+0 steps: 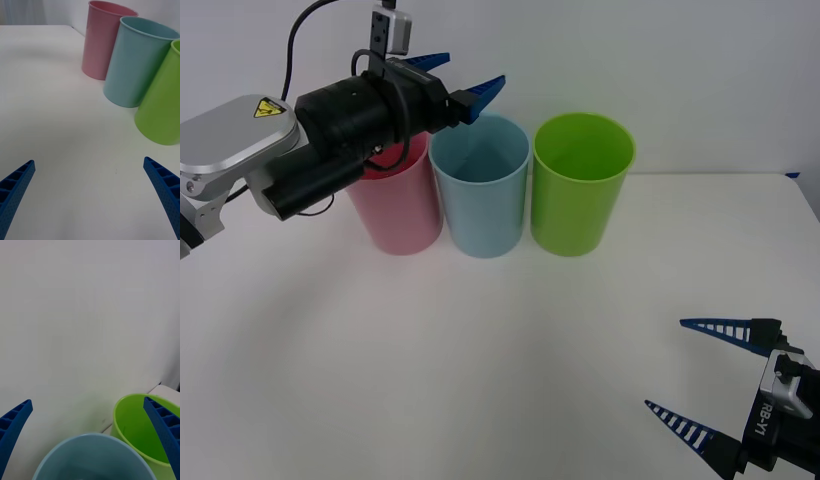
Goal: Put cans in the blue bin and PET bottles in the pink bin and trash in the green bin.
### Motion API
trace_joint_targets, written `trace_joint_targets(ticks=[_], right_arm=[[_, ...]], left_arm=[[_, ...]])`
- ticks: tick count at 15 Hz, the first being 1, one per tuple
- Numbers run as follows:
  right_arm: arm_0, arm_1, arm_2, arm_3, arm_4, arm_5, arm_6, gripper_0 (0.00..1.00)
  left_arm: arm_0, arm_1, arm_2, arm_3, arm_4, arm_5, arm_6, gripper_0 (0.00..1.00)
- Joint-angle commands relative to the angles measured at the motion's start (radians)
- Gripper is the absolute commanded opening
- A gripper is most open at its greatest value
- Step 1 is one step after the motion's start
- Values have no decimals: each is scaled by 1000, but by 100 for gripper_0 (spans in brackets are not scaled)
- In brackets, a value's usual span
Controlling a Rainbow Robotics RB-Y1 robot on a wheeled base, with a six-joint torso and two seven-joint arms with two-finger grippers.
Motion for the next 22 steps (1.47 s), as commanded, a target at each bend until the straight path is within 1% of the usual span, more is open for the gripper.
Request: trace_joint_targets(ticks=[1,3,6,7,9,10,11,13,17,21,22], right_arm=[[0,0,0,0,0,0,0,100],[0,0,0,0,0,0,0,100],[0,0,0,0,0,0,0,100],[0,0,0,0,0,0,0,100],[0,0,0,0,0,0,0,100],[0,0,0,0,0,0,0,100],[0,0,0,0,0,0,0,100],[0,0,0,0,0,0,0,100],[0,0,0,0,0,0,0,100],[0,0,0,0,0,0,0,100],[0,0,0,0,0,0,0,100]], left_arm=[[0,-2,28,-14,19,-2,-10,100],[0,-3,50,-20,32,-10,-17,100],[5,-6,108,-19,73,-79,-25,100],[5,-6,137,-19,108,-118,-31,100],[5,-6,163,-17,144,-145,-50,100],[5,-6,171,-17,165,-154,-68,100],[5,-6,183,-13,210,-178,-111,100],[11,-3,206,-2,249,-229,-142,100],[89,-5,327,-27,248,-364,-154,100],[212,17,441,-137,199,-402,-149,100],[261,20,490,-166,170,-439,-139,100]])
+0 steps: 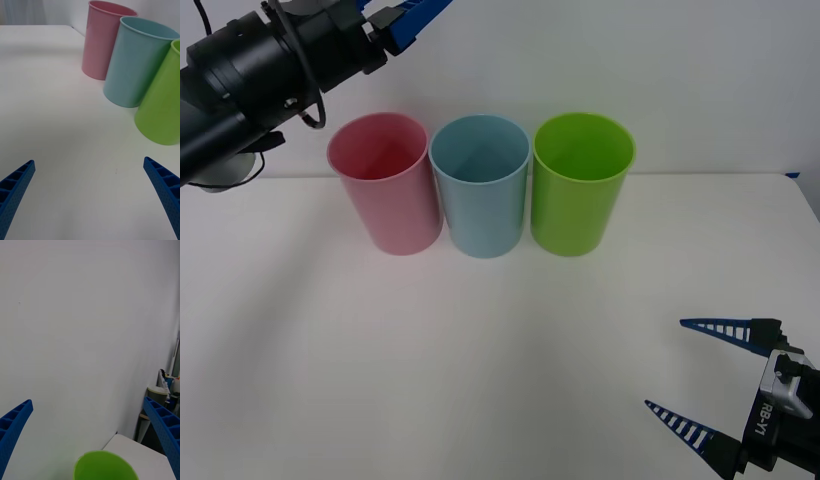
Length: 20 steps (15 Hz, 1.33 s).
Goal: Put cans in the blue bin and PET bottles in the pink bin and trash in the green bin.
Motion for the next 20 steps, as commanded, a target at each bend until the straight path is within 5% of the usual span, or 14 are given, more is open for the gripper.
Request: trace_joint_targets(ticks=[1,12,20], right_arm=[[0,0,0,0,0,0,0,100],[0,0,0,0,0,0,0,100],[0,0,0,0,0,0,0,100]], left_arm=[[108,8,105,-72,-63,-76,22,100],[672,65,473,-474,-267,-233,177,100],[793,-151,634,-495,-669,-472,335,100]])
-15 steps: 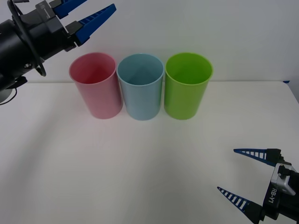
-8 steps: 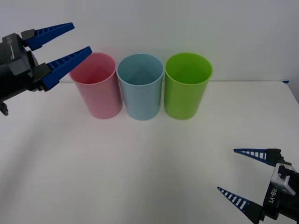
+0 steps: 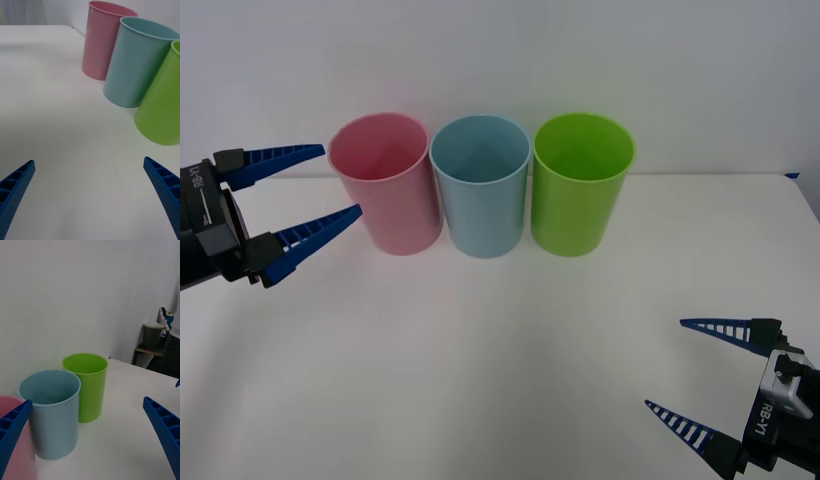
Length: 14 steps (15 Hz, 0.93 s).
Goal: Put cans in the blue bin and PET bottles in the pink bin and trash in the green bin.
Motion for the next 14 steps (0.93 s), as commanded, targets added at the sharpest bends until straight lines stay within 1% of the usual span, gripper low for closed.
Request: trace_joint_targets(ticks=[1,4,7,10,14], right_arm=[[0,0,0,0,0,0,0,100],[0,0,0,0,0,0,0,100],[0,0,0,0,0,0,0,100],[0,0,0,0,0,0,0,100],[0,0,0,0,0,0,0,100]], left_arm=[[44,-39,6,-1,-111,-25,19,100],[81,-81,13,-3,-223,-71,29,100],[90,-168,56,-6,-353,-163,51,100],[124,-199,52,-29,-436,-164,74,100],[187,-226,52,-72,-499,-164,95,100]])
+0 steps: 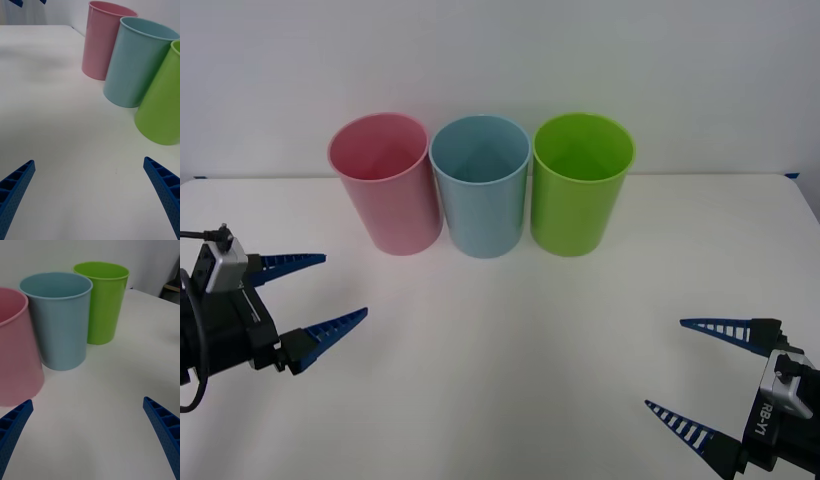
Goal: Put cans in the blue bin and PET bottles in the pink bin and trash in the green bin.
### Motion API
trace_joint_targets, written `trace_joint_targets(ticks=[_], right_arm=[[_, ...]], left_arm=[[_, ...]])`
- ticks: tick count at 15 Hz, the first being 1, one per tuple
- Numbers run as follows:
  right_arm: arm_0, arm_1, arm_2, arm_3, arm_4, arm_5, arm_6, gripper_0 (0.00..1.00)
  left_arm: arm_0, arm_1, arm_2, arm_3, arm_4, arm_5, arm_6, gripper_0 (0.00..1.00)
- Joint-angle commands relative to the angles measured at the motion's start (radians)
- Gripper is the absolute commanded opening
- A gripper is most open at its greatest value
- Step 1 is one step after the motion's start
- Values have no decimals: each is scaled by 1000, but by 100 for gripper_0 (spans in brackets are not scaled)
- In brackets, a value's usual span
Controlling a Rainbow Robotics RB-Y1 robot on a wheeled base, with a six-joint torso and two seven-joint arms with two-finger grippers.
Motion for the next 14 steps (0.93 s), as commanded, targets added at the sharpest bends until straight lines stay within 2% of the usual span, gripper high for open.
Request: trace_joint_targets(ticks=[1,10,14], right_arm=[[0,0,0,0,0,0,0,100],[0,0,0,0,0,0,0,100],[0,0,0,0,0,0,0,100]], left_arm=[[34,-9,-1,-21,-27,1,10,100],[57,-35,-16,-22,-124,1,13,100],[57,-35,-16,-22,-124,1,13,100]])
